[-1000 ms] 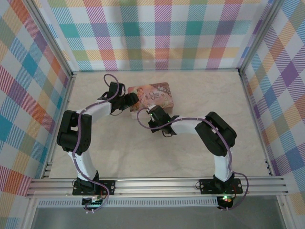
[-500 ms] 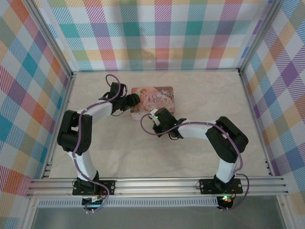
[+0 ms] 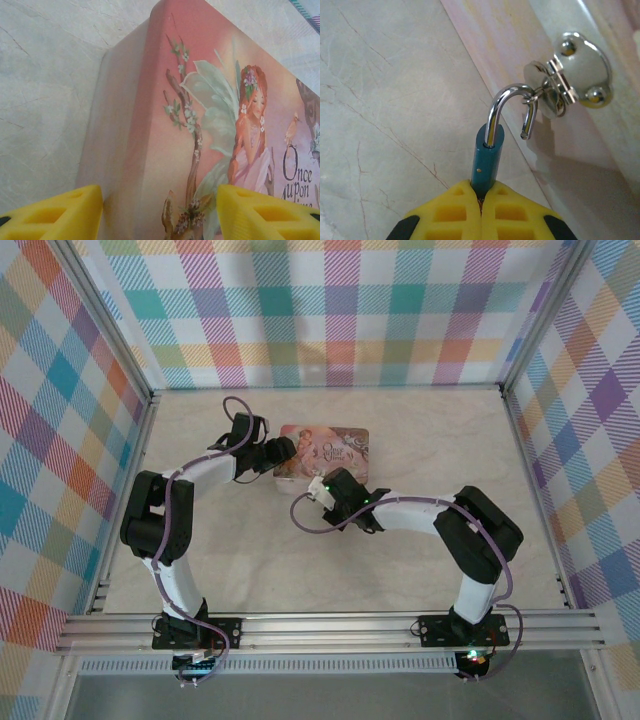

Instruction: Unlock the padlock with the key

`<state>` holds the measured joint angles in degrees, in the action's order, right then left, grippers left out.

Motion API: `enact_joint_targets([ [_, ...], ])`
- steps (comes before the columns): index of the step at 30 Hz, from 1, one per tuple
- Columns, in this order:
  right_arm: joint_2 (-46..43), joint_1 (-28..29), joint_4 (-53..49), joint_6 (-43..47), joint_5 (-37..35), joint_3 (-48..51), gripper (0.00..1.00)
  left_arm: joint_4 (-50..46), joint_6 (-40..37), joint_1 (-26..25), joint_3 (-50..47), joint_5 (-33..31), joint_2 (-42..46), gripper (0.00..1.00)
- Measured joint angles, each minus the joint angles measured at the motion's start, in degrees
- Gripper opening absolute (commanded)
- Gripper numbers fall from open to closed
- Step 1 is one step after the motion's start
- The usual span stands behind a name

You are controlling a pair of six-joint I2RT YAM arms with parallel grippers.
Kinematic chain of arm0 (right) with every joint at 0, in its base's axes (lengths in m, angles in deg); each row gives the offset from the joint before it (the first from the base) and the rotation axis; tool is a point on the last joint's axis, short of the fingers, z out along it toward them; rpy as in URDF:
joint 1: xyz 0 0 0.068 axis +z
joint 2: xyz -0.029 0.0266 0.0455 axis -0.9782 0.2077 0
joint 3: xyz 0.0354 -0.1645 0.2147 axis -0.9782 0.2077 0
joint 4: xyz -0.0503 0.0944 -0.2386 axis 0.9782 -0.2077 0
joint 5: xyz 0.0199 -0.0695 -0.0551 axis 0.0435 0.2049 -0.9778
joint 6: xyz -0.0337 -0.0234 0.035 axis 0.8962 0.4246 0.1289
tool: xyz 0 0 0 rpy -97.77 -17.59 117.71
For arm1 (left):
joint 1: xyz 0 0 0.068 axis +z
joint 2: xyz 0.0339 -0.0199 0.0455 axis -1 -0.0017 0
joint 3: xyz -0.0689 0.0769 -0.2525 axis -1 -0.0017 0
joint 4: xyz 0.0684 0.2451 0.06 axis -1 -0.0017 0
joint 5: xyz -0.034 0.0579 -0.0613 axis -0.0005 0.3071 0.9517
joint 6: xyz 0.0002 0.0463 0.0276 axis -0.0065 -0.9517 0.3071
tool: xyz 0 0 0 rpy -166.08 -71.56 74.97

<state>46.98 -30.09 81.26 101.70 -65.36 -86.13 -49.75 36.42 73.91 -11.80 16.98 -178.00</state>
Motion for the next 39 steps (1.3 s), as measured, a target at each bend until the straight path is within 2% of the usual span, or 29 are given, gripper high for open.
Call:
enact_joint_targets([
  [22,1.25,2.56,-1.66,13.68,-3.52,-3.28,0.0,1.55,0.94,-0.28,-1.07,1.46,0.02,0.61],
  [39,0.74,5.25,-0.63,13.62,-0.9,-5.46,0.0,1.81,3.28,-0.42,-4.26,0.35,2.95,0.64],
])
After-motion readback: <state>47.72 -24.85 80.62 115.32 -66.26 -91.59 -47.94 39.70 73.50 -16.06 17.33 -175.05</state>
